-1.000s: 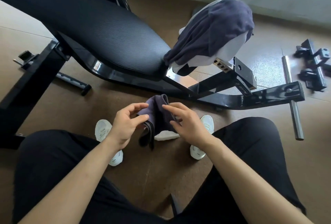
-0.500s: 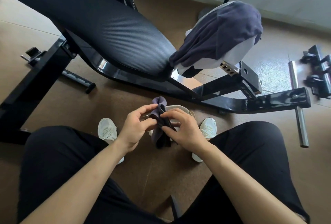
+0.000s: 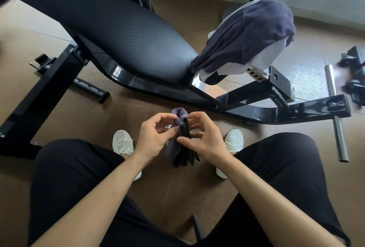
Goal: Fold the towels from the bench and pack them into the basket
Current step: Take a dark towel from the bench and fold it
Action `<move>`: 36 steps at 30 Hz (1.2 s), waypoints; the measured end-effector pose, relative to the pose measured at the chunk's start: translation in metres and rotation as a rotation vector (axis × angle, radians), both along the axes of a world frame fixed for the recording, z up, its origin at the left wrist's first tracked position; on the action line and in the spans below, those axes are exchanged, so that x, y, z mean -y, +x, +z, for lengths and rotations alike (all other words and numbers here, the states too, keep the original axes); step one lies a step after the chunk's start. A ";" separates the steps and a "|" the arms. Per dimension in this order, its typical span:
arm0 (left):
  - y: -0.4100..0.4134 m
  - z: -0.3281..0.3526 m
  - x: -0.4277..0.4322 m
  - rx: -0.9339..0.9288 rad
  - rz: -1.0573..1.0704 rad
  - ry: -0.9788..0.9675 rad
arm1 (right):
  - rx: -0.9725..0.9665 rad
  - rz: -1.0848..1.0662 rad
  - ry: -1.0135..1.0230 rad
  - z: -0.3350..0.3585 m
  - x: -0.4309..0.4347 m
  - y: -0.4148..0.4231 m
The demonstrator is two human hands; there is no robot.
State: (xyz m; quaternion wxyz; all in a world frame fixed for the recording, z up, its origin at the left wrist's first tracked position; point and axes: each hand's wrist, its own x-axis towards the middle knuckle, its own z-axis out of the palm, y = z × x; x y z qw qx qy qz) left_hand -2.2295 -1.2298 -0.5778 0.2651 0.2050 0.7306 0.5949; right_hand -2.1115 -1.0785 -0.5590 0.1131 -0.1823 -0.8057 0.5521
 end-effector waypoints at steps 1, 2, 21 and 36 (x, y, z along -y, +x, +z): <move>0.001 0.001 0.000 -0.008 -0.005 -0.007 | 0.007 -0.001 0.016 -0.001 0.002 -0.001; 0.001 0.001 0.001 -0.013 -0.013 -0.011 | 0.009 -0.009 0.025 -0.002 0.003 -0.001; -0.039 0.003 0.023 -0.173 -0.403 -0.449 | 0.101 0.074 -0.079 0.010 -0.035 0.002; -0.023 0.005 0.007 -0.082 -0.022 -0.166 | 0.117 0.193 0.094 0.016 -0.025 0.004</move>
